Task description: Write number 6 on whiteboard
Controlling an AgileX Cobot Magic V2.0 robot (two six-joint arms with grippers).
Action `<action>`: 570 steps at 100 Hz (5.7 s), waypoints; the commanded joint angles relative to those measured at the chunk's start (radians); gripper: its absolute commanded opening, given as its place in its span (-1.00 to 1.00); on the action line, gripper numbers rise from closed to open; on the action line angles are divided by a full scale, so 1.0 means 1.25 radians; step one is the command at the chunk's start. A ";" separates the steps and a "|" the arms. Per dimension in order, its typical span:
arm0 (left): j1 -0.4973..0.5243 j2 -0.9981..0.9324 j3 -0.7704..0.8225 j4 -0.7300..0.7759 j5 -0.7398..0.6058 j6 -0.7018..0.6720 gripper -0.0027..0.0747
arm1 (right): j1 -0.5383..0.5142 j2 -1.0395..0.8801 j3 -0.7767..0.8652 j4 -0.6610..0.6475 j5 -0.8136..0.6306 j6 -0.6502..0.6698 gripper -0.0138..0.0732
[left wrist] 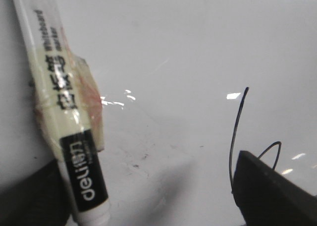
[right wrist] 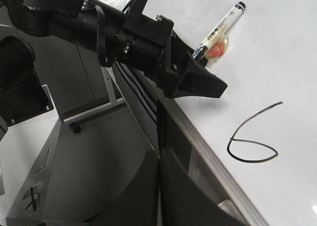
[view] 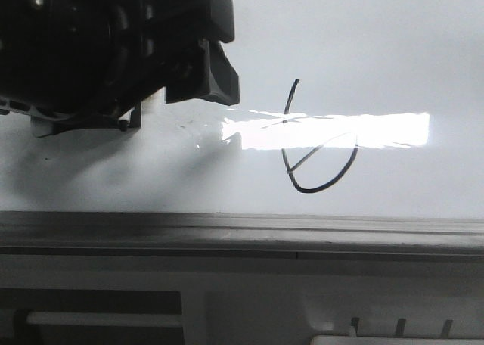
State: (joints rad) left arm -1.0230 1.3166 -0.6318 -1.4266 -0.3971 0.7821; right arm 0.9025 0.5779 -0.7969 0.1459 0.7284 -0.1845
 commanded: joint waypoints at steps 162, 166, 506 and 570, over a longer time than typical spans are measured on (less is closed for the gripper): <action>0.016 -0.145 0.000 -0.084 -0.079 0.132 0.63 | -0.006 0.001 -0.020 0.008 -0.080 0.000 -0.81; 0.015 -0.157 0.000 -0.084 -0.072 0.132 0.62 | -0.006 0.001 -0.020 0.008 -0.080 0.000 -0.81; 0.678 -1.081 0.545 1.084 0.527 -0.575 -0.98 | -0.006 -0.377 0.195 -0.126 -0.033 0.056 -0.81; 0.678 -1.081 0.545 1.084 0.527 -0.575 -0.98 | -0.006 -0.377 0.195 -0.126 -0.033 0.056 -0.81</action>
State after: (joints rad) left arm -0.1790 -0.0059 0.0050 -0.0694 0.3294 0.0746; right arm 0.9025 0.0953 -0.5297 -0.0101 0.7553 -0.1148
